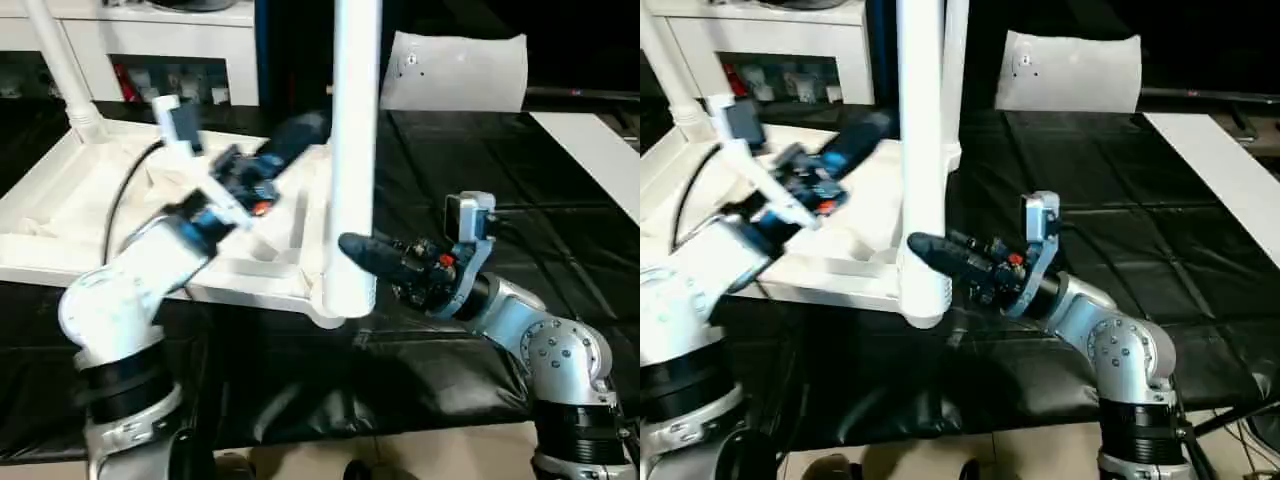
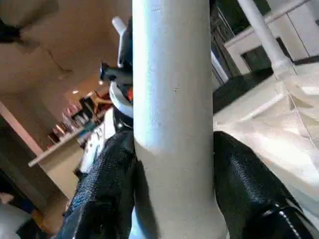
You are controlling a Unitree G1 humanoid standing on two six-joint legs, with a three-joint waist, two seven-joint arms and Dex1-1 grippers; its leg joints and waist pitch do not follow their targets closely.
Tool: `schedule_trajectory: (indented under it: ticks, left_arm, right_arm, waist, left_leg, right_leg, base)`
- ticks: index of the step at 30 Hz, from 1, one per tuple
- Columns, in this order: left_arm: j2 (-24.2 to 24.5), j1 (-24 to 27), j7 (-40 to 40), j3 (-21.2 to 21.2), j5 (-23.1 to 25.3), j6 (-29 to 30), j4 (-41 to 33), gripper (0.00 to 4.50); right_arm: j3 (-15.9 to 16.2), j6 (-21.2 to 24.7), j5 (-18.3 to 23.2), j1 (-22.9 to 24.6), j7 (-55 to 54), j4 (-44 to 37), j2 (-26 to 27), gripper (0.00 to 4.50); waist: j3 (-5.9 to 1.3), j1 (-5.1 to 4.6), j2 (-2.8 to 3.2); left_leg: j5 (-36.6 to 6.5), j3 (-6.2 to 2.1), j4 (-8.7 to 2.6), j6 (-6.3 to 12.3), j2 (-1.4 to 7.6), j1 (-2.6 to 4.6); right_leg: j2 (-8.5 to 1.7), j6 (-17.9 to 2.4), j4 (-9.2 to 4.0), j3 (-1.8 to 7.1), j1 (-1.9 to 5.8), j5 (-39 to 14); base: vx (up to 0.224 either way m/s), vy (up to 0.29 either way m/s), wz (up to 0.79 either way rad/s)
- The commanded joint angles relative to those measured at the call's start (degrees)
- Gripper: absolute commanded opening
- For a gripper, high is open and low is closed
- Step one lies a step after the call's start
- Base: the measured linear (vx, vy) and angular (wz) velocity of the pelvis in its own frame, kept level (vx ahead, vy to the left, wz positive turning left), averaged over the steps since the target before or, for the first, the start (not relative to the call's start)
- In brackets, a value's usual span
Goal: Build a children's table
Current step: Pick table leg
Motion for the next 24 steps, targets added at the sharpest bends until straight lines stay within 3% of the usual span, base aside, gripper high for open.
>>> schedule_trajectory:
  ticks: [1,7,12,17,22,24]
  left_arm:
    - [0.13,0.27,1.07,-0.15,-2.36,1.22,0.08,2.14]
    - [0.79,1.72,0.36,-3.50,-2.95,2.82,-1.71,2.14]
    - [3.47,3.27,0.30,-8.18,2.65,1.83,-2.74,2.14]
    - [7.14,6.57,-4.61,-13.48,9.44,-4.67,-6.60,2.14]
    - [8.10,8.49,-6.61,-14.37,9.67,-6.21,-8.50,2.14]
    - [10.86,9.60,-8.17,-16.81,13.81,-8.73,-8.76,2.14]
  right_arm:
    - [1.02,-1.37,-1.24,0.07,0.34,-1.62,-1.15,1.89]
    - [4.82,-4.92,-5.86,0.07,0.14,-2.15,-2.34,1.89]
    - [7.78,-8.31,-9.48,-0.21,-0.53,-2.59,-2.63,1.89]
    - [10.43,-13.16,-14.60,-0.53,-2.96,-1.74,-2.03,1.89]
    - [11.57,-14.95,-16.67,-0.70,-3.28,-1.50,-2.31,1.89]
    - [12.54,-16.12,-18.55,-0.60,-3.56,-1.67,-2.85,1.89]
  waist:
    - [-4.96,0.01,0.39]
    - [-4.81,-0.14,0.27]
    - [-4.76,-0.38,0.38]
    - [-4.79,-0.84,0.54]
    - [-4.81,-0.97,0.65]
    - [-4.73,-1.05,0.69]
  left_leg:
    - [-9.48,0.71,-4.16,0.37,-0.39,0.25]
    - [-10.40,0.66,-4.19,0.04,-0.47,0.16]
    - [-11.09,0.49,-4.34,0.06,-0.40,0.25]
    - [-11.27,0.32,-4.49,-0.23,-0.17,0.17]
    - [-11.39,0.42,-4.50,-0.08,-0.12,0.26]
    - [-11.79,0.43,-4.58,-0.07,-0.03,0.37]
  right_leg:
    - [-3.51,-0.83,-5.34,1.82,3.46,-27.78]
    - [-3.50,0.79,-5.74,1.65,3.36,-30.32]
    - [-3.36,1.72,-5.89,1.55,3.23,-30.67]
    - [-3.62,0.86,-5.59,1.75,3.33,-29.52]
    - [-3.51,-0.74,-5.26,1.96,3.38,-27.58]
    - [-3.38,-1.21,-5.01,2.08,3.30,-26.84]
  base:
    - [0.000,0.000,0.00]
    - [0.000,0.000,0.00]
    - [0.000,0.000,0.00]
    - [0.000,0.000,0.00]
    - [0.000,0.000,0.00]
    - [0.000,0.000,0.00]
